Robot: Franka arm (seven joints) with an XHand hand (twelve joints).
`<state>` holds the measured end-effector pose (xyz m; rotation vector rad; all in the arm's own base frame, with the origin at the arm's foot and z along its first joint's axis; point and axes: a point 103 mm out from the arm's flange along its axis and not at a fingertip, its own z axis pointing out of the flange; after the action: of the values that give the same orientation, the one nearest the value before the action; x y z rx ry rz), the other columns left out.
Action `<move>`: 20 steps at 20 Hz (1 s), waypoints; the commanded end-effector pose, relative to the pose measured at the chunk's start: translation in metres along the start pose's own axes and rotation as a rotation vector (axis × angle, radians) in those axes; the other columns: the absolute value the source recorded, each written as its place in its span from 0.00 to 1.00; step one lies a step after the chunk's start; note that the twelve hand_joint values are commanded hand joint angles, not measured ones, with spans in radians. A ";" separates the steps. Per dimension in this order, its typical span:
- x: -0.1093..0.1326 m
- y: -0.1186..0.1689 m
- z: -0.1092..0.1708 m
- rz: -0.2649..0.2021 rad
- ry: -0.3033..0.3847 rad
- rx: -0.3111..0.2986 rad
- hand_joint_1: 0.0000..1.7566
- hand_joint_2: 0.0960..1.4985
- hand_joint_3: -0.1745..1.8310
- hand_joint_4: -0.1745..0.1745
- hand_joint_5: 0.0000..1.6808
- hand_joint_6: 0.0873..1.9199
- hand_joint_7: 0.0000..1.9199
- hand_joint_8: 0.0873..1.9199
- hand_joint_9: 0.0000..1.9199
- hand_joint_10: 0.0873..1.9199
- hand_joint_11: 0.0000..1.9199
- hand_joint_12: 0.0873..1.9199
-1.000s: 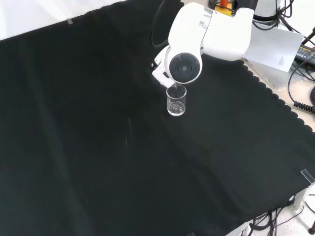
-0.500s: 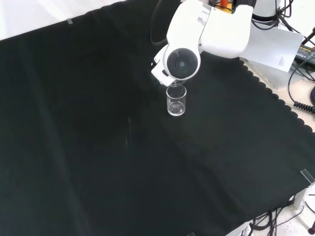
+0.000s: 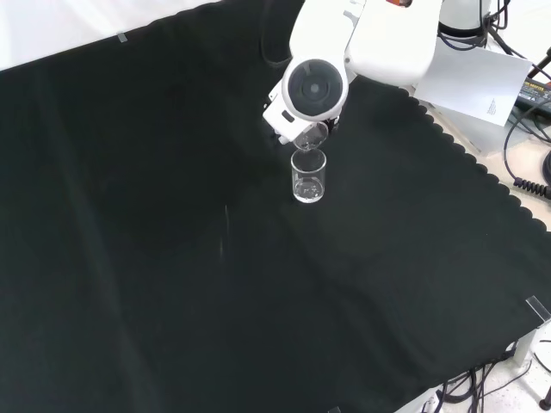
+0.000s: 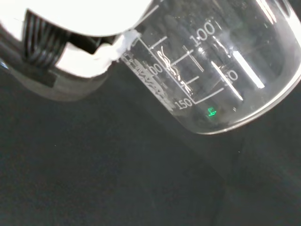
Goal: Pour the water from the handheld beaker into the one on the table.
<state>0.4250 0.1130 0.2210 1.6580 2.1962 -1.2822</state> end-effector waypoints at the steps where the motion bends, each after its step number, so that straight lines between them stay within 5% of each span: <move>1: -0.007 -0.004 0.005 0.003 0.108 -0.056 0.66 0.38 0.48 0.56 0.71 0.43 0.76 0.41 0.81 0.28 0.73 0.33; 8: -0.021 -0.008 0.018 0.004 0.311 -0.244 0.65 0.39 0.47 0.57 0.71 0.43 0.76 0.41 0.81 0.28 0.72 0.33; 10: -0.025 -0.007 0.020 -0.001 0.367 -0.288 0.71 0.38 0.48 0.20 0.70 0.44 0.68 0.43 0.80 0.28 0.72 0.32; 13: -0.032 -0.005 0.023 -0.015 0.423 -0.346 0.74 0.37 0.49 0.02 0.69 0.45 0.64 0.44 0.80 0.28 0.71 0.32; 19: -0.047 0.006 0.032 -0.026 0.493 -0.365 0.74 0.38 0.48 0.00 0.68 0.45 0.63 0.45 0.80 0.28 0.71 0.32; 20: -0.049 0.008 0.034 -0.025 0.504 -0.372 0.71 0.39 0.48 0.16 0.69 0.45 0.66 0.45 0.80 0.28 0.71 0.32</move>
<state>0.4251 0.0725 0.2234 1.8909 2.4323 -0.6928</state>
